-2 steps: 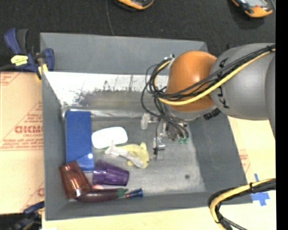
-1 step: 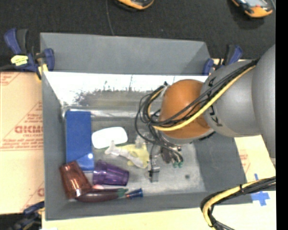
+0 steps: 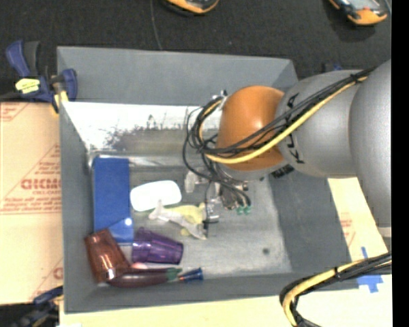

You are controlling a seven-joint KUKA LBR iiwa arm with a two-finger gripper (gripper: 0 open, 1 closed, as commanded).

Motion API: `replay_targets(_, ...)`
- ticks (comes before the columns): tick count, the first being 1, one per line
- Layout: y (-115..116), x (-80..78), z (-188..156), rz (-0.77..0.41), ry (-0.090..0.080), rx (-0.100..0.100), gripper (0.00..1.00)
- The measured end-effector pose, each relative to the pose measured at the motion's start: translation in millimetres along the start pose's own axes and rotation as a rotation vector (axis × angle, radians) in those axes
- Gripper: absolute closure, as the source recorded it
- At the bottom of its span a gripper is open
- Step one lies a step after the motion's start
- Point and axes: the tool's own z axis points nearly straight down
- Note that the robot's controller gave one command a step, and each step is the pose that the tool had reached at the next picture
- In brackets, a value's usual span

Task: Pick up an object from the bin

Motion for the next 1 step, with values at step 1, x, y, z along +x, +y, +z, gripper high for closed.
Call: replay_targets(1,51.8,20.1,56.3,0.229,0.008,0.001,1.0)
